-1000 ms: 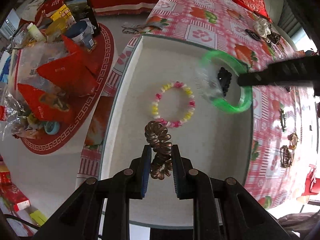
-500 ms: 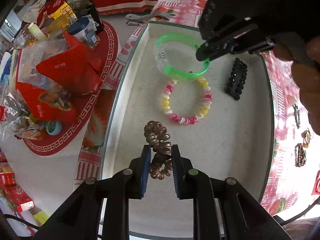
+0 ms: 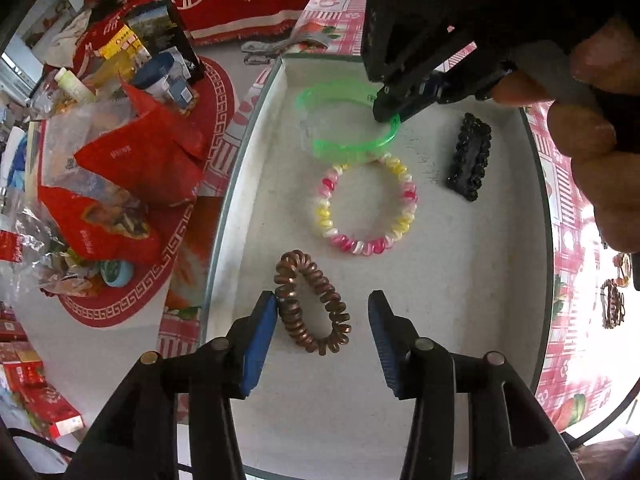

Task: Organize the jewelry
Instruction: 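Carry the bangle and hair tie into the white tray while both tools release them, then move both tools back over the table toward the remaining jewelry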

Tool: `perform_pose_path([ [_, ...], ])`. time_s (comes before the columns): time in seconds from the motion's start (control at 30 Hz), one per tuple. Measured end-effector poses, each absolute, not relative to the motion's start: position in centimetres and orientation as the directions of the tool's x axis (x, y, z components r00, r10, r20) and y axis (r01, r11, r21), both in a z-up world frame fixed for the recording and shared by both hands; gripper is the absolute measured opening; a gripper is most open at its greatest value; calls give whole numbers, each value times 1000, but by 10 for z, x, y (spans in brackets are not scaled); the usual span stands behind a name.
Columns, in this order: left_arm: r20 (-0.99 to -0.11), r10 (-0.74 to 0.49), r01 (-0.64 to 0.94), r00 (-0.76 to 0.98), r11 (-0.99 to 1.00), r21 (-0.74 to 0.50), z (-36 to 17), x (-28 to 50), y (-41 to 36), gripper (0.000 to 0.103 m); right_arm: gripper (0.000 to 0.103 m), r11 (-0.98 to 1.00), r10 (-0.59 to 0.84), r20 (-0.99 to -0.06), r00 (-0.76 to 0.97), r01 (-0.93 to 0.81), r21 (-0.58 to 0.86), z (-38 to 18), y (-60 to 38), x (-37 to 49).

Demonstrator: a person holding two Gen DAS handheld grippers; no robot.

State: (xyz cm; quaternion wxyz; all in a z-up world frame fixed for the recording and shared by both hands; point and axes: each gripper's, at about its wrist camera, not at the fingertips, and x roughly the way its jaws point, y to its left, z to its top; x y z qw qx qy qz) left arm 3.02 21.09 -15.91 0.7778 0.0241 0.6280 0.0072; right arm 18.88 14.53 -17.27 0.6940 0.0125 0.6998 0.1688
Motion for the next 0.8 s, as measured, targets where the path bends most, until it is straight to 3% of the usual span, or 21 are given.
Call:
perform_pose_path([
  [0.07,-978,45,23,205,998,51,-159,31,210,54,15,938,269,-962,-46,-216,272,-171,143,187],
  [0.17,-977,58,20,204,998,63,-158,31,211,54,42,935,283,-958,-42,-211,286,-166,139,185],
  [0.3,-975,61,17,213,998,66,-152,32,210,54,45,923,321,-947,-32,-215,320,-154,132,181],
  [0.33,-975,61,16,214,998,66,-150,32,209,73,45,920,329,-944,-29,-217,327,-149,130,180],
  [0.37,-973,65,12,220,998,70,-147,32,210,100,45,918,336,-942,-24,-217,333,-145,128,179],
  [0.4,-970,72,4,234,997,75,-144,32,210,103,46,916,343,-939,-20,-216,339,-140,125,177],
  [0.63,-960,88,39,266,994,101,-121,32,203,103,51,910,382,-924,20,-181,372,-110,93,167],
  [0.8,-960,74,65,269,993,95,-105,34,195,103,68,909,408,-910,76,-124,397,-89,53,157],
])
